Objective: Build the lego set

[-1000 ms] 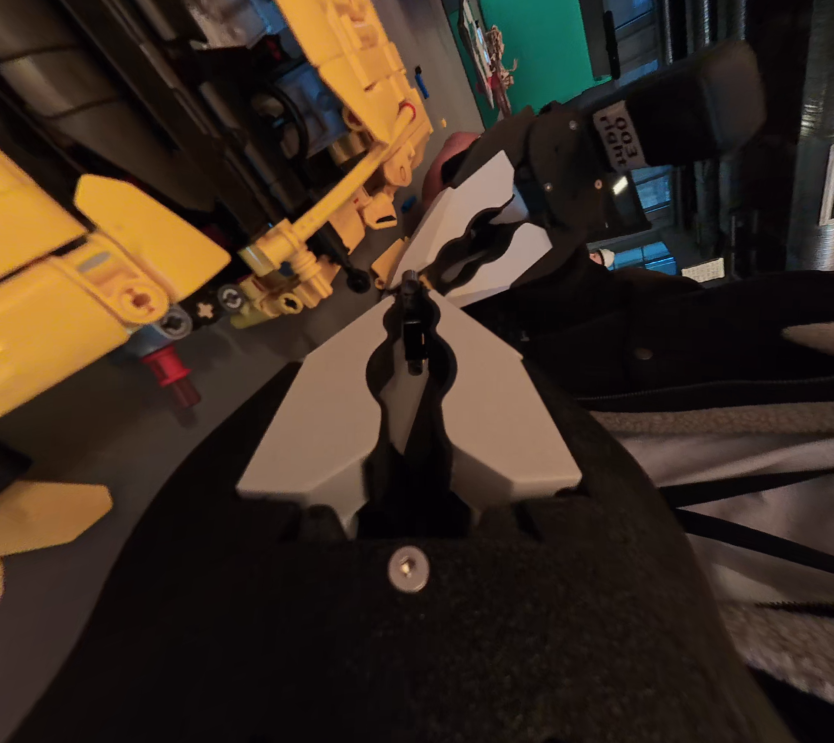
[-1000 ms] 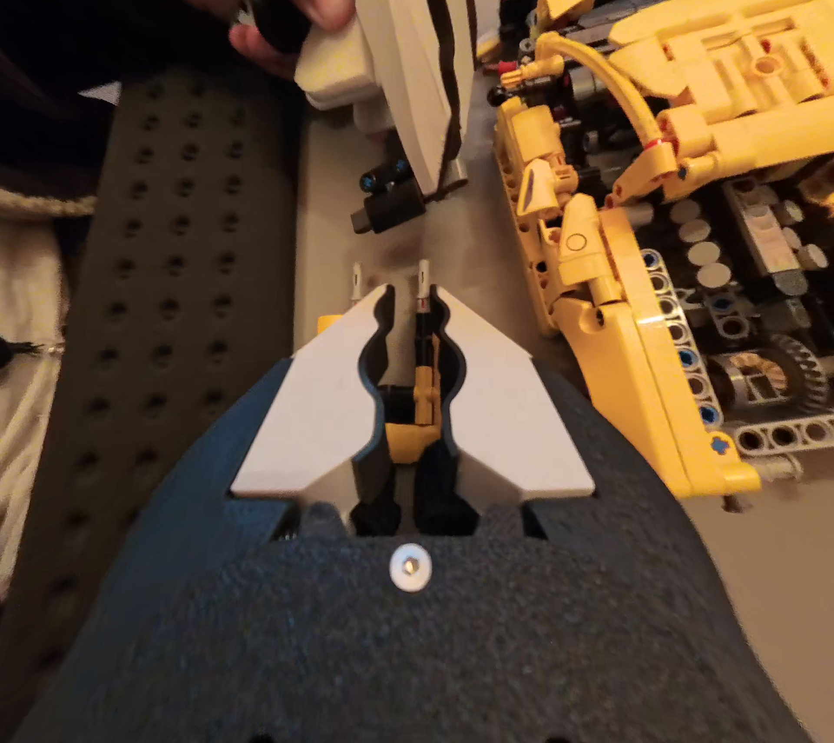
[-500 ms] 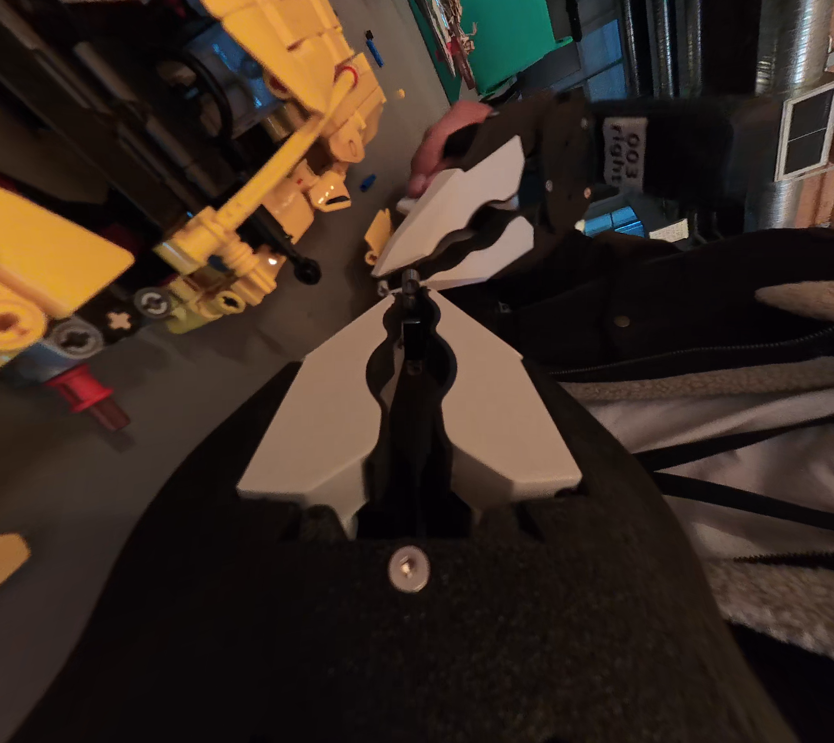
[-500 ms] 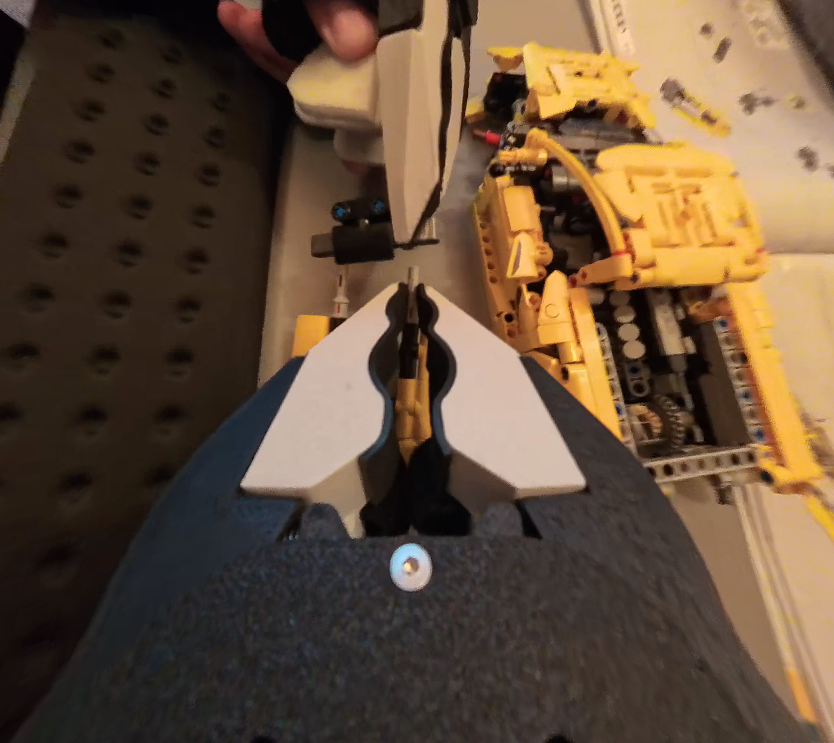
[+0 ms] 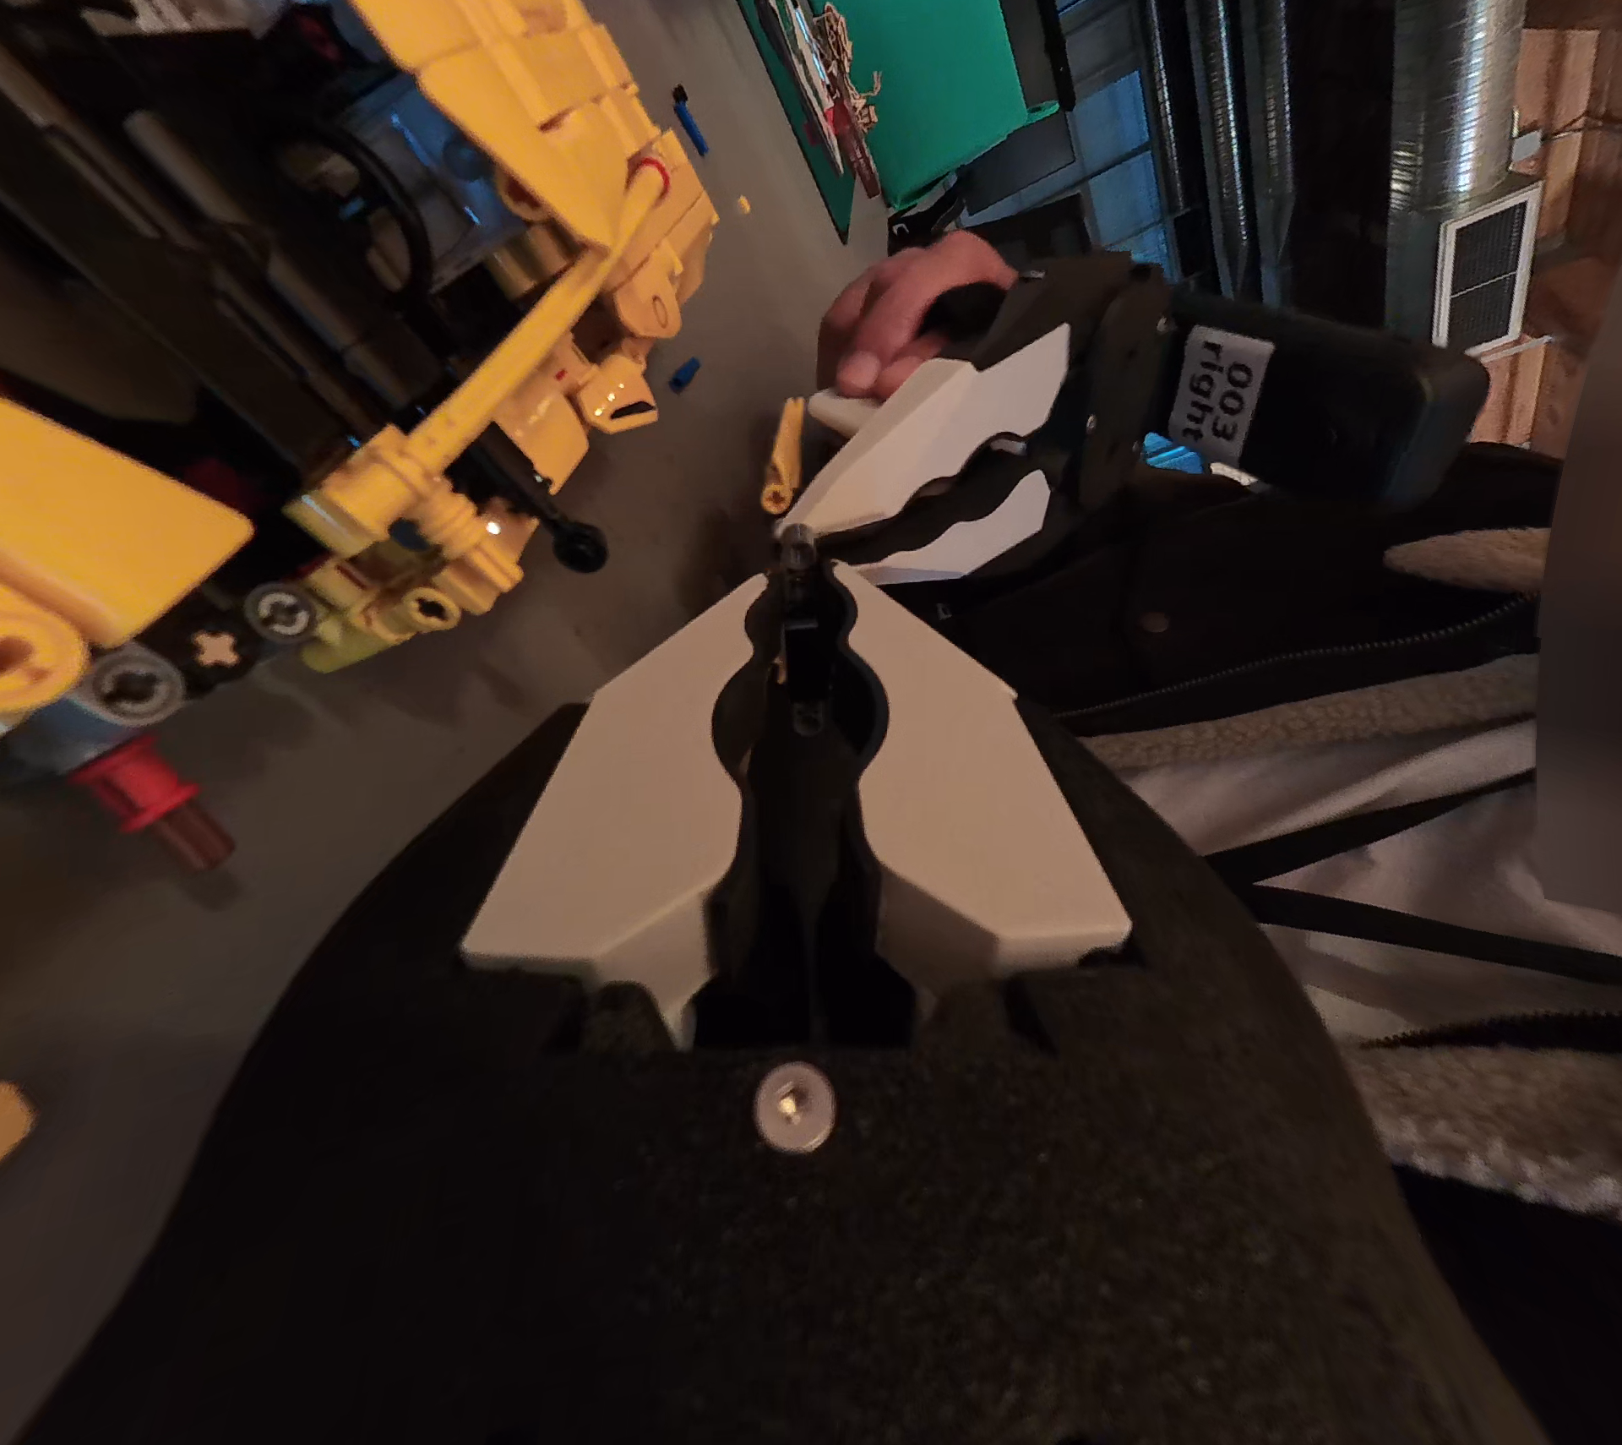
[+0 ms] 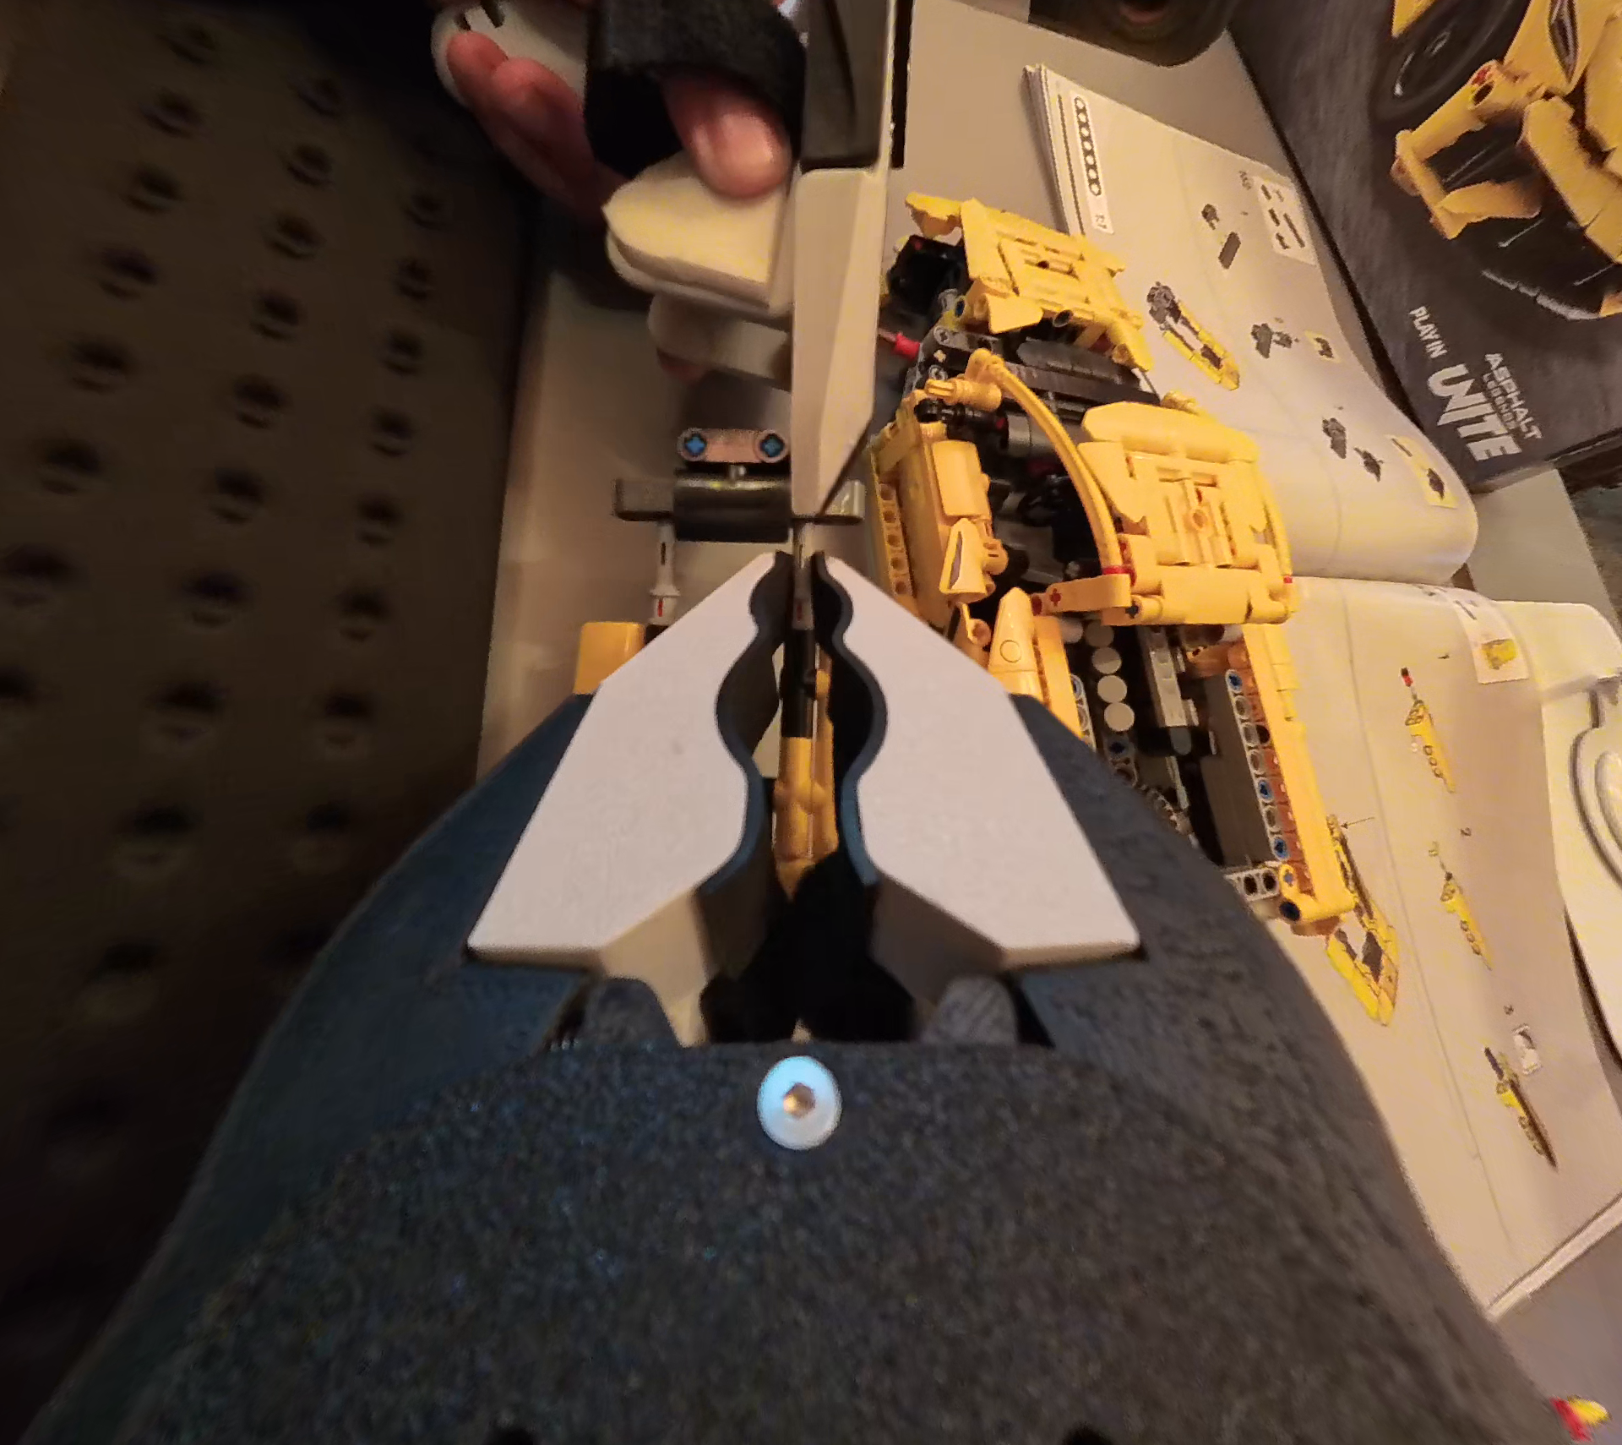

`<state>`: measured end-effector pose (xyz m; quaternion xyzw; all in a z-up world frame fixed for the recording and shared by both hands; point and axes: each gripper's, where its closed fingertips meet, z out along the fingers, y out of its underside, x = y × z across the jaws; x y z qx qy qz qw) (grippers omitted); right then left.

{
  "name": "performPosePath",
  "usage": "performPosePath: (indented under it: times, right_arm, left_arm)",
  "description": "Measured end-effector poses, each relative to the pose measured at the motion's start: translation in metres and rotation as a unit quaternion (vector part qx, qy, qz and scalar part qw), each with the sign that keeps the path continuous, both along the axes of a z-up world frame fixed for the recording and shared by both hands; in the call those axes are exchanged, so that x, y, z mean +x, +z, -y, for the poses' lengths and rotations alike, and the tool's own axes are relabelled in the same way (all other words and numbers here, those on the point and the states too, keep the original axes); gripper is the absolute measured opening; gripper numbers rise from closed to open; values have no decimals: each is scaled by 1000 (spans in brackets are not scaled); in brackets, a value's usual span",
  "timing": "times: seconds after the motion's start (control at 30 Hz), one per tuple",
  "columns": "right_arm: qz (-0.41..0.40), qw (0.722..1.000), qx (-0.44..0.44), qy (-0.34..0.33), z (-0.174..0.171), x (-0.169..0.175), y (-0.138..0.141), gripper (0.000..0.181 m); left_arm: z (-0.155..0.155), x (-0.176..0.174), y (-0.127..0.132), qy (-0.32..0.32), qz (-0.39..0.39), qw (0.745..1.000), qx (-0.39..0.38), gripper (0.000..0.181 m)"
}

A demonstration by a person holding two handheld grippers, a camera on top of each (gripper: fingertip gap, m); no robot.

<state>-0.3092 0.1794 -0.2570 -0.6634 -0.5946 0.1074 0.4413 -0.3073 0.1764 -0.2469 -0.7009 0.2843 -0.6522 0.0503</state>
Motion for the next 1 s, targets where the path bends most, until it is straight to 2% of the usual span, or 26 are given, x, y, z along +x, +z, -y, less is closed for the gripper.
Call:
performPosePath:
  times: [0.47,0.57,0.8,0.87,0.93,0.97,1.0]
  right_arm:
    - [40,998,47,-20,-2,0,0,3]
    - [55,997,53,-32,-3,1,-2,3]
    - [22,999,6,-47,-4,-1,-7,2]
    - [21,998,-20,-53,-5,-1,-15,1]
    - [17,997,-55,-54,-6,-1,-25,1]
    - [5,997,-60,-57,-6,-1,-23,2]
    - [-9,996,-70,-61,-7,-3,-21,2]
  left_arm:
    - [1,0,-1,-4,-1,1000,-3,6]
    - [0,1,-4,3,-15,1000,18,6]
    - [-1,1,-9,9,-34,999,39,6]
    - [-4,2,-18,19,-73,994,79,7]
    - [-5,3,-30,24,-131,978,162,8]
    - [-6,3,-29,25,-130,978,161,7]
    - [-6,2,-27,24,-113,986,123,7]
